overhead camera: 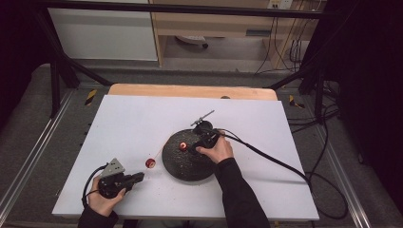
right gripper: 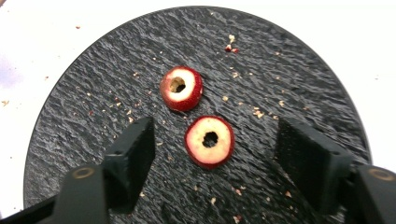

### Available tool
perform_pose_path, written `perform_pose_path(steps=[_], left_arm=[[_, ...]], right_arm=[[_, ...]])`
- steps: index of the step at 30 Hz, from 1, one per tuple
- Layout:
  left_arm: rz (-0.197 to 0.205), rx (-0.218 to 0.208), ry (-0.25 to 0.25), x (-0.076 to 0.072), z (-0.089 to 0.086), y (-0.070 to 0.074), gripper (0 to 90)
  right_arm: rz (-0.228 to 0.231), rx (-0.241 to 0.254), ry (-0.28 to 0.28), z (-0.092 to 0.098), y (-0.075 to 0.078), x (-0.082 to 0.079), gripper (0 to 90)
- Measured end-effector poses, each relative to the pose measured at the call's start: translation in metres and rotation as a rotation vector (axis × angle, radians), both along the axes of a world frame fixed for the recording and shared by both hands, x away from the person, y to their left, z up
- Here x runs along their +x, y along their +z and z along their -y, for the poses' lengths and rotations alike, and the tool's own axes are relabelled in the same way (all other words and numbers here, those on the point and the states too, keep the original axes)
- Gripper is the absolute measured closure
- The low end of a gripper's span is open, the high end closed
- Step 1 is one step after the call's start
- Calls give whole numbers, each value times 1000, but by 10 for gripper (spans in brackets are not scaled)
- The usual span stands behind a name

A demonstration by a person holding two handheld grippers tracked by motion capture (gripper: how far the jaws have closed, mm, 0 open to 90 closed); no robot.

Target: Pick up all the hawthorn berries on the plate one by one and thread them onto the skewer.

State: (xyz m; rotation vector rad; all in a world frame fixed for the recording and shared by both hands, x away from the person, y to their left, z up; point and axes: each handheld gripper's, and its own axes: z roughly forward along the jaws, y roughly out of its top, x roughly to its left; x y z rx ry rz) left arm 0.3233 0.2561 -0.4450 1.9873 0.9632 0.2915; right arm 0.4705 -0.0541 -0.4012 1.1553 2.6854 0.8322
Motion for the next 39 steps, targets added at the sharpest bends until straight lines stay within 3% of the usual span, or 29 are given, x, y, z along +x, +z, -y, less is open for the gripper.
perform_pose_path(steps=[24, 39], left_arm=[[-4, 1, 0, 0, 1, 0, 885], [-2, 9, -5, 0, 2, 0, 885]], right_arm=[[-132, -23, -5, -8, -10, 14, 585], [-169, -25, -17, -7, -11, 16, 605]])
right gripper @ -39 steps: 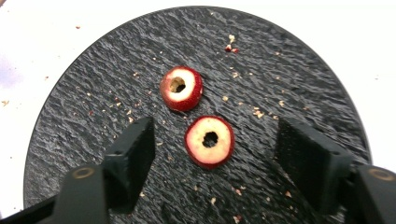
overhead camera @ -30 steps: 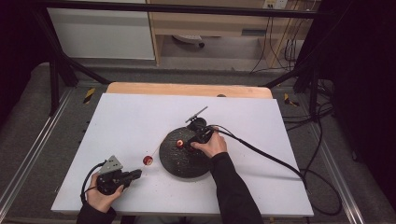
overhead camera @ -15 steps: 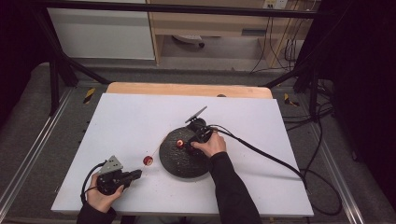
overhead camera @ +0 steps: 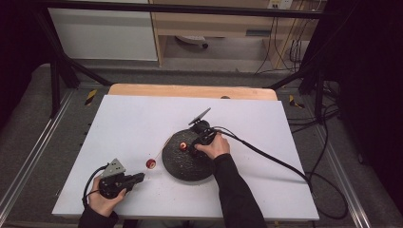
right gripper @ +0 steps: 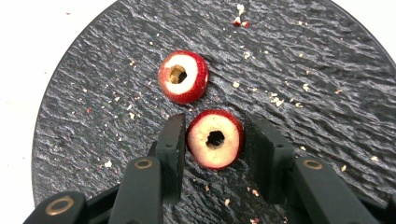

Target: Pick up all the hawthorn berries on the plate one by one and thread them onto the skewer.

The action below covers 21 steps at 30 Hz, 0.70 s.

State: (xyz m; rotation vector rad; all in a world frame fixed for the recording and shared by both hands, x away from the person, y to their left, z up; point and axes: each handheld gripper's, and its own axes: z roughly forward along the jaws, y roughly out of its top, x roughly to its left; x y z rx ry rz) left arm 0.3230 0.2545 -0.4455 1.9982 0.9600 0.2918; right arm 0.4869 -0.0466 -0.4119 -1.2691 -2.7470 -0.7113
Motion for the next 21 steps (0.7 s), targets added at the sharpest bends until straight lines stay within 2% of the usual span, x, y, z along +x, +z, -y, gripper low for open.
perform_pose_path(steps=[5, 21], left_arm=[[0, -1, -1, 0, 0, 0, 885], [6, -6, -1, -1, 1, 1, 885]], right_arm=[[-1, -2, -15, 0, 1, 0, 610], [33, 93, -48, 6, 20, -13, 613]])
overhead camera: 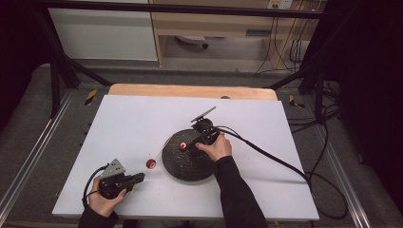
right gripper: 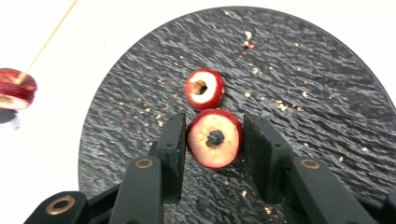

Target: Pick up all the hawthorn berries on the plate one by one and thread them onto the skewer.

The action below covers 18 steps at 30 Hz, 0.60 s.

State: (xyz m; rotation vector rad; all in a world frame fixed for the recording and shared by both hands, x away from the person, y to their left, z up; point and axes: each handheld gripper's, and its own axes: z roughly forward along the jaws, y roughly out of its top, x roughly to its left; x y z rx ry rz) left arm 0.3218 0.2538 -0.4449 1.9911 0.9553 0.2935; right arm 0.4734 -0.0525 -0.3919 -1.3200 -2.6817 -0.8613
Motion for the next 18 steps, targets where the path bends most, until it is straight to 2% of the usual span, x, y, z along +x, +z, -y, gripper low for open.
perform_pose_path(steps=[5, 12, 18], left_arm=[[3, -2, 0, 0, 0, 0, 885], [8, -6, 3, -1, 0, 1, 885], [12, -12, 3, -2, 1, 1, 885]], right_arm=[[25, 33, 9, 1, 4, -5, 613], [61, 93, -16, 7, 5, -15, 614], [106, 181, -51, 18, 3, -23, 614]])
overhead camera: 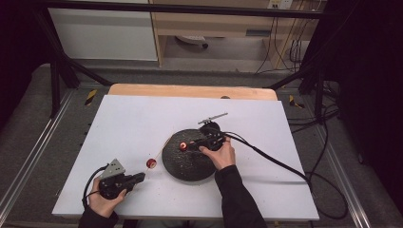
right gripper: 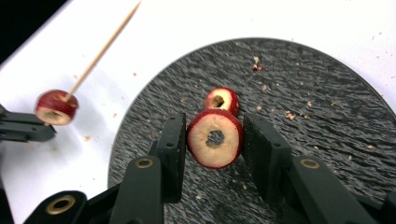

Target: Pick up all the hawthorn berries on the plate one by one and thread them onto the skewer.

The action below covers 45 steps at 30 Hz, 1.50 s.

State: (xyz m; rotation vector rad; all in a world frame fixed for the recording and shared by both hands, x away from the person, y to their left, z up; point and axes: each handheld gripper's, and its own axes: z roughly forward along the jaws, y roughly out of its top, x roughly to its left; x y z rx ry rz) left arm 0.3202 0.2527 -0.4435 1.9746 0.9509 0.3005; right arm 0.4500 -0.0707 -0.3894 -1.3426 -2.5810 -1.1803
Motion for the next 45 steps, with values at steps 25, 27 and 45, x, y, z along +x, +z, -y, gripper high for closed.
perform_pose_path(steps=[25, 27, 45], left_arm=[[21, -22, 10, -2, 6, 2, 885], [22, -24, 12, -2, 7, 2, 885], [29, -29, 10, -3, 14, 1, 885]], right_arm=[[109, 419, -184, 19, -18, -34, 614], [120, 439, -195, 19, -20, -35, 614], [179, 554, -267, 17, -28, -41, 614]])
